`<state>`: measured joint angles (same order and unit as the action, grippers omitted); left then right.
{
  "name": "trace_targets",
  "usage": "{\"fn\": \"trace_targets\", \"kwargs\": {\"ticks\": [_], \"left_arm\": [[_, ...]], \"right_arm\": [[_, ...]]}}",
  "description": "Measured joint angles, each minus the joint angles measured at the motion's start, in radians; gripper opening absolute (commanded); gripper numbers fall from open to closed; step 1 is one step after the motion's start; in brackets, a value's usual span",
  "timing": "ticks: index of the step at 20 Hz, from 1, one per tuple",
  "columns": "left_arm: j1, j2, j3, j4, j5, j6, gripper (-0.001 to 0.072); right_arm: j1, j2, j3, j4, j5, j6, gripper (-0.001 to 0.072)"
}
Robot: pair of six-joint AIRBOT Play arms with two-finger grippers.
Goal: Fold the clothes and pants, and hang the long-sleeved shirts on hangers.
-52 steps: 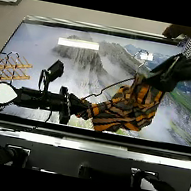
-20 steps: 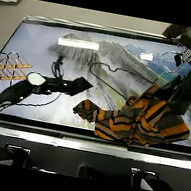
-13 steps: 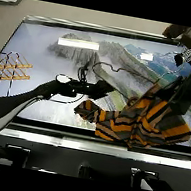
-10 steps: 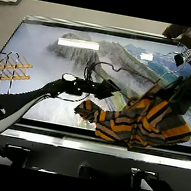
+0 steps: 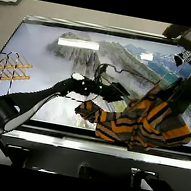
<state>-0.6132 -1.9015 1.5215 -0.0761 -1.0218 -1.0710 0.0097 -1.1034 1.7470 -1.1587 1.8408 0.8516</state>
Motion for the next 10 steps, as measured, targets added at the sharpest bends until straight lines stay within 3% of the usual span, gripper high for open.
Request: {"fn": "trace_targets", "kwargs": {"ticks": [6, 8, 10], "left_arm": [[-0.034, -0.010, 0.006, -0.003, -0.029, 0.020, 0.0620], [-0.044, -0.019, 0.006, -0.003, -0.028, 0.021, 0.0578], [-0.051, -0.031, 0.006, -0.003, -0.020, 0.022, 0.0362]], "right_arm": [[0.000, 0.000, -0.007, -0.005, -0.006, 0.004, 0.0029], [0.000, 0.000, -0.007, -0.005, -0.007, 0.004, 0.0029], [0.000, 0.000, -0.007, -0.005, -0.007, 0.004, 0.0029]]}}
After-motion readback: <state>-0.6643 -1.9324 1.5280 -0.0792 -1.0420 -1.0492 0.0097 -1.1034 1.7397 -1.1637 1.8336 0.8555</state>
